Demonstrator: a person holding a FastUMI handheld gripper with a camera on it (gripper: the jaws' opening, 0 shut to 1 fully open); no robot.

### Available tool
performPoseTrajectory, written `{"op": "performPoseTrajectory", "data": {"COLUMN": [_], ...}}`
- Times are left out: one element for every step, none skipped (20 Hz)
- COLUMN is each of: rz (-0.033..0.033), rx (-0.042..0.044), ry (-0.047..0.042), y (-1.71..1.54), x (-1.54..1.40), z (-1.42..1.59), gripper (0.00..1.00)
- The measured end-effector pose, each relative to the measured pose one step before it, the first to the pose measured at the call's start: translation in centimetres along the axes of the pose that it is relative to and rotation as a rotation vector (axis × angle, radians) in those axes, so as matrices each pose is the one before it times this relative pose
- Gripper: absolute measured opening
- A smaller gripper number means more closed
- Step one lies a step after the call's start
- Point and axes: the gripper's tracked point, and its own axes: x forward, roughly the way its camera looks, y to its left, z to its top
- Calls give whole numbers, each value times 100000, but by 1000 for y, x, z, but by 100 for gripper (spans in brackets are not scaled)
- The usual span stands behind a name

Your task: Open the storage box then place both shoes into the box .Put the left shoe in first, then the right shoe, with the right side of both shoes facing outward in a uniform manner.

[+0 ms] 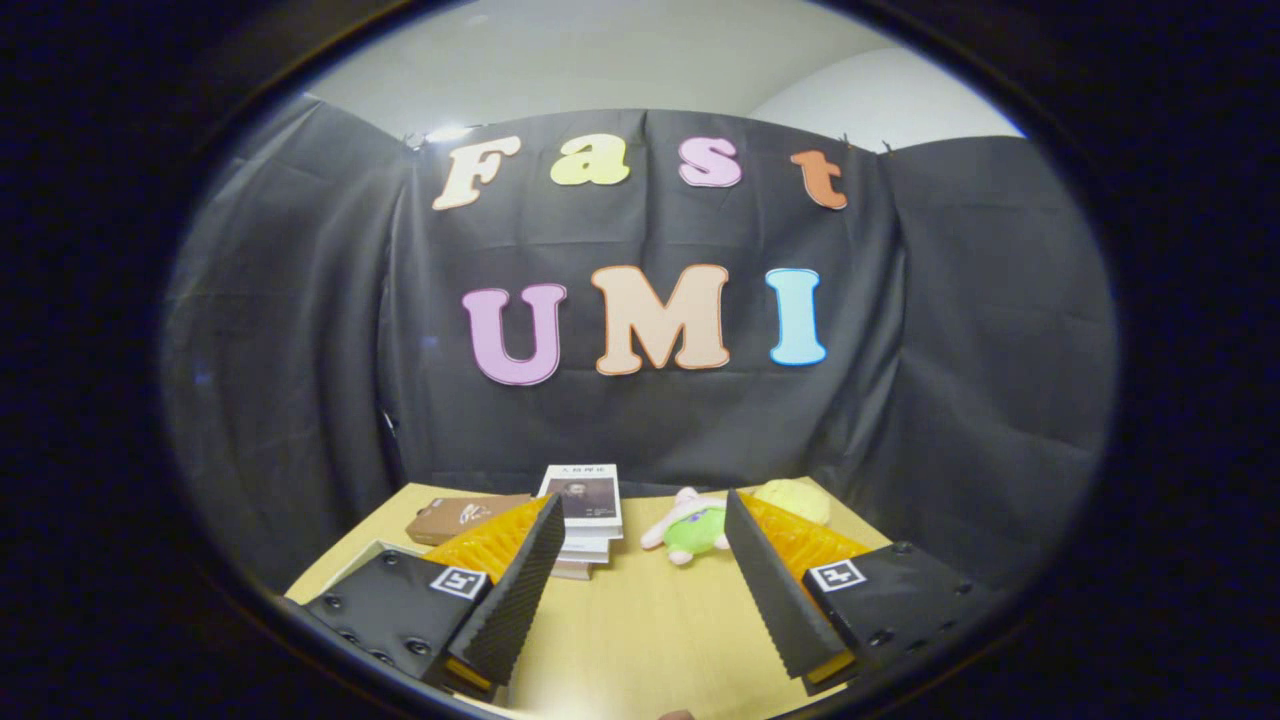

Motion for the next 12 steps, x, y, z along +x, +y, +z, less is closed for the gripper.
{"op": "performPoseTrajectory", "data": {"rz": [-1187,-626,-24,-299,-354,-657,-562,-541,-231,-133,-252,-225], "rx": [684,178,330,208,85,-10,40,69,66,-125,-255,-290], "ry": [-459,41,281,344,246,29,-111,-157,-288,-378,-325,-149], "y": [-542,-281,-240,-110,-370,-389,-312,-229,-232,-211,-205,-279], "x": [328,106,10,95,-46,137,-28,36,-90,-53,-25,-112], "z": [-42,-75,-78,44,10,-17,98,73,108,149,153,67], "gripper": [100,100,100,100,100,100,100,100,100,100,100,100]}}
